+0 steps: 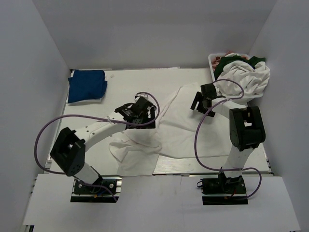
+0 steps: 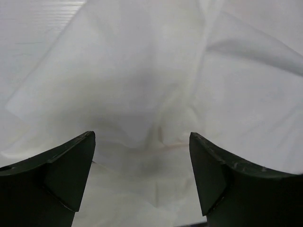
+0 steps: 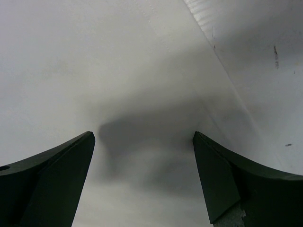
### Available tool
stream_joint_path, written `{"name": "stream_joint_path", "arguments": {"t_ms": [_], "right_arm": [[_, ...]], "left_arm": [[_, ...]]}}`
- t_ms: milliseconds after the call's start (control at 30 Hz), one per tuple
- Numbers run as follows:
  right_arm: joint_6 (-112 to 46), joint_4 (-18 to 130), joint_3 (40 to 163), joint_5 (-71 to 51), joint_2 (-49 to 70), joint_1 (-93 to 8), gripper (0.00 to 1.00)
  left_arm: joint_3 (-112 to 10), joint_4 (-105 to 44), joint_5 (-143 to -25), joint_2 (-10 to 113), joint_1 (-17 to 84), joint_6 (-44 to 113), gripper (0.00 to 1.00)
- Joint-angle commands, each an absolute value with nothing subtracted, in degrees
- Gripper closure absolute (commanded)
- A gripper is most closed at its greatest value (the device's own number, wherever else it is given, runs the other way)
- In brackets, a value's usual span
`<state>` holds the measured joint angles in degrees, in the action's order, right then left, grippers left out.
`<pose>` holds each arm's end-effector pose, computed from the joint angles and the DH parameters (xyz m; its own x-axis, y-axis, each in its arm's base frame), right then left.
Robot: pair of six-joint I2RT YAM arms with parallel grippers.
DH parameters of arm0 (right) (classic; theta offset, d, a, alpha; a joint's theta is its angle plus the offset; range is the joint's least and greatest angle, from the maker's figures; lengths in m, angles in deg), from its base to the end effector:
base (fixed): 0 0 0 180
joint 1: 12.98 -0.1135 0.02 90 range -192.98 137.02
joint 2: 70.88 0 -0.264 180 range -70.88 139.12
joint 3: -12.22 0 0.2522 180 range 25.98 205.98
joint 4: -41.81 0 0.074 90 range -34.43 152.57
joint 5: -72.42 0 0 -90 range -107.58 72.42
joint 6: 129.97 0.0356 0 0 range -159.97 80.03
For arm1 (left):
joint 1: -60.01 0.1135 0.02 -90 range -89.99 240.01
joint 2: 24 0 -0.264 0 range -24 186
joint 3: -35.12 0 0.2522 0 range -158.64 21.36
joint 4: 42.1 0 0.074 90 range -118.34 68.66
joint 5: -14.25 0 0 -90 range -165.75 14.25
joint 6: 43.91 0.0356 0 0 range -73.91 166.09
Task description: Fold and stack the t-shirts
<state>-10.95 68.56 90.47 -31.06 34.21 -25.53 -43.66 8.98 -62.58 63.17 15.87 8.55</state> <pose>0.3710 0.0741 0.1671 -0.7239 0.3221 -0.6100 0.3144 0.9412 0.1239 0.2293 -0.2112 0.2468 -0.8527 0.0008 -0.5224 0.0952 0.9835 -0.1539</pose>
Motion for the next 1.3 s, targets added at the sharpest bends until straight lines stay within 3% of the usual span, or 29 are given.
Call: {"name": "stream_joint_path", "arguments": {"t_ms": [0, 133, 400, 533, 633, 733, 767, 900, 967, 1000, 1067, 1167, 1267], "right_arm": [[-9.8, 68.7, 89.1, -30.1, 32.2, -26.1, 0.1], [-9.8, 69.5, 89.1, -30.3, 33.2, -26.8, 0.1], [-10.0, 71.3, 90.1, -31.9, 35.2, -27.0, 0.1], [-10.0, 71.2, 90.3, -32.4, 35.5, -27.0, 0.1], [-10.1, 71.2, 90.4, -32.6, 35.7, -27.0, 0.1], [-10.2, 71.6, 90.3, -32.6, 35.6, -27.0, 0.1], [-10.3, 71.6, 90.2, -32.8, 35.6, -27.0, 0.1], [-10.3, 71.7, 90.1, -33.2, 35.4, -26.9, 0.1], [-10.3, 71.7, 89.9, -33.3, 35.2, -26.9, 0.1], [-10.2, 71.7, 90.1, -33.1, 35.2, -27.0, 0.1], [-10.4, 72.0, 90.1, -33.3, 35.1, -27.0, 0.1], [-10.5, 72.0, 89.8, -33.5, 34.8, -27.0, 0.1], [-10.4, 71.7, 89.8, -33.6, 34.8, -27.1, 0.1]], "left_arm": [[-44.5, 8.4, -59.4, 67.2, 19.1, 10.5, 0.11], [-46.1, 7.3, -63.5, 73.4, 23.1, 12.6, 0.33], [-46.7, 6.3, -71.4, 78.1, 24.7, 15.6, 0.37], [-43.8, 3.2, -77.3, 74.4, 24.7, 15.6, 0.48], [-42.5, 2.1, -79.2, 73.6, 24.7, 15.6, 0.62], [-41.8, 2.1, -80.0, 74.4, 24.7, 15.6, 0.87], [-42.5, 2.6, -80.0, 74.4, 24.7, 16.1, 1.0], [-44.2, 4.5, -78.9, 75.0, 24.1, 16.9, 1.0], [-44.2, 6.5, -76.4, 73.9, 24.1, 15.9, 0.86], [-44.2, 8.9, -73.1, 72.6, 24.1, 15.2, 0.63], [-43.7, 11.2, -71.3, 70.9, 24.1, 12.8, 0.5], [-39.7, 11.9, -72.2, 67.1, 24.1, 11.3, 0.4], [-35.6, 9.3, -75.7, 65.6, 24.1, 10.1, 0.38]]}}
